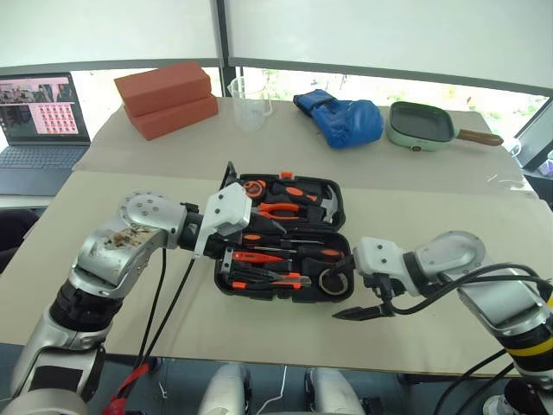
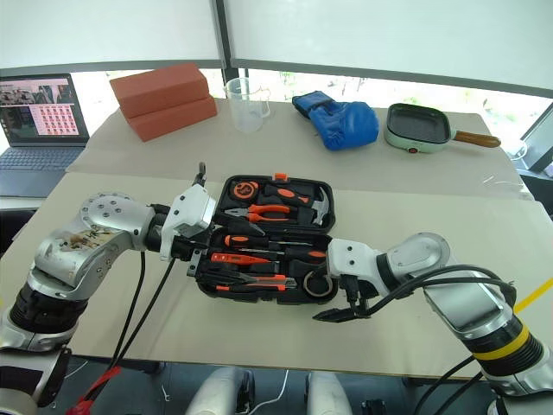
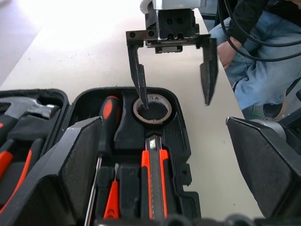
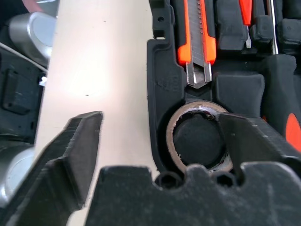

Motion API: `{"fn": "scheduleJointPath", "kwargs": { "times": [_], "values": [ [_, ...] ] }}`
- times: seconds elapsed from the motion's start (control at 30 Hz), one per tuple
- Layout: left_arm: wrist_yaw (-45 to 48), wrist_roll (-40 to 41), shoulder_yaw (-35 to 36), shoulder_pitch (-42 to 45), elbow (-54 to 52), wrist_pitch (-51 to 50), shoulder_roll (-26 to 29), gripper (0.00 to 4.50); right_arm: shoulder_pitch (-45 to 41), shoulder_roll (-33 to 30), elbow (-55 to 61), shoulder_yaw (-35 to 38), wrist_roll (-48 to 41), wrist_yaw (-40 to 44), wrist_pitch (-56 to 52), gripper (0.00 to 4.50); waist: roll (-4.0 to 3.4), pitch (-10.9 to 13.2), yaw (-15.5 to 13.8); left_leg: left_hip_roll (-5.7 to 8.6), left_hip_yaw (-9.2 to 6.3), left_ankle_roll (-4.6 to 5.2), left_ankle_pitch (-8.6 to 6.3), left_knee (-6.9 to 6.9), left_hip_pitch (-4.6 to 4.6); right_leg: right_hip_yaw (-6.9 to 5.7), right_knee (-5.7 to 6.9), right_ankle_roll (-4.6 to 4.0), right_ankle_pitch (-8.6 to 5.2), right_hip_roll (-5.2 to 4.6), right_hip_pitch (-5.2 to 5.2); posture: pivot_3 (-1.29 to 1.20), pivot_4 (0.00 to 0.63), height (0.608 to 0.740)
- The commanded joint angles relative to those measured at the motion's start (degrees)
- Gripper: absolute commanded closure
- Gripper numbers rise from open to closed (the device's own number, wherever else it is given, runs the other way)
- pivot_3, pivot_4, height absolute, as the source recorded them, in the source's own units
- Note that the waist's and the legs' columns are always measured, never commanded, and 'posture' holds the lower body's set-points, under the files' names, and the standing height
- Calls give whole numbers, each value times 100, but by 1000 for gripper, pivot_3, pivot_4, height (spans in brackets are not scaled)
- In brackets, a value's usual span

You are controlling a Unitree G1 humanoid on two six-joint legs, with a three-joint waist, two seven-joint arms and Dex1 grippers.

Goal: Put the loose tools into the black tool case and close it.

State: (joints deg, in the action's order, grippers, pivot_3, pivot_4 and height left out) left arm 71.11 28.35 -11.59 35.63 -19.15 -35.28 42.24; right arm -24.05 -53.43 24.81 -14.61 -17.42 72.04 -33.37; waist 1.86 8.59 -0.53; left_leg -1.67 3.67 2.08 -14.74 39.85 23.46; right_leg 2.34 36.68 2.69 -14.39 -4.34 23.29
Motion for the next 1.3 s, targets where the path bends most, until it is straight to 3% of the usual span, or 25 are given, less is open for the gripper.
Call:
{"fn": "scheduleJointPath", "kwargs": {
  "times": [0.03, 0.2, 0.23, 0.3, 0.5, 0.63, 1.0, 1.3],
  "values": [
    [-152, -76, 49, -1, 121, -4, -16, 0, -93, 21, 48, 767, -511, -190, -287, 75, 0, 0, -4, 0, 0, 0, 0, 0, 0, 0, 0, 0, 0, 0, 0, 0, 150, 738],
    [-1226, -433, 597, -554, 830, -205, -15, 0, 120, 483, -959, 2051, -1020, -1154, -927, 75, 1, 0, -4, 0, 0, 0, 0, -2, -5, 0, -2, 0, 0, -2, -7, 0, 150, 738],
    [-1428, -632, 665, -659, 1099, -23, 18, 248, 124, 561, -1325, 2111, -886, -1340, -822, 598, 2, 0, -3, 0, 0, 0, 0, -2, -7, 2, 1, -1, 0, -3, -6, 0, 150, 738],
    [-1578, -854, 706, -735, 1387, 201, 67, 758, 100, 613, -1715, 2079, -681, -1512, -636, 1157, 3, 1, -3, 1, 2, 0, 0, -2, -8, 2, 3, -2, 1, -3, -4, 0, 150, 738],
    [-1791, -1206, 859, -964, 2270, 621, 89, 3052, 9, 915, -2684, 1527, 76, -1829, 231, 3288, 2, 2, 6, 1, 8, -1, 0, -5, 4, 2, 2, -2, 1, -3, 10, 0, 150, 738],
    [-1840, -1563, 624, -1103, 2585, 974, 9, 4438, -181, 1208, -2946, 1078, 322, -1738, 534, 4470, 1, 2, 28, 1, 12, -1, 0, -7, 7, 4, 5, -2, 2, -4, 16, 0, 150, 738],
    [-1528, -1346, 462, -1478, 1889, 729, -337, 4438, -77, 1331, -2456, 556, 438, -1224, 716, 4470, 1, 2, 33, 0, 10, -2, 0, -8, 12, 3, 9, -1, 3, -7, 21, 0, 150, 738],
    [-768, -937, 604, -2717, 758, 596, 289, 4438, 758, 904, -1245, 722, 54, -824, 457, 4470, -2, 1, 65, -9, 11, -4, -21, -14, 15, 3, -2, -3, 2, -8, 25, 0, 150, 738]
  ]
}}
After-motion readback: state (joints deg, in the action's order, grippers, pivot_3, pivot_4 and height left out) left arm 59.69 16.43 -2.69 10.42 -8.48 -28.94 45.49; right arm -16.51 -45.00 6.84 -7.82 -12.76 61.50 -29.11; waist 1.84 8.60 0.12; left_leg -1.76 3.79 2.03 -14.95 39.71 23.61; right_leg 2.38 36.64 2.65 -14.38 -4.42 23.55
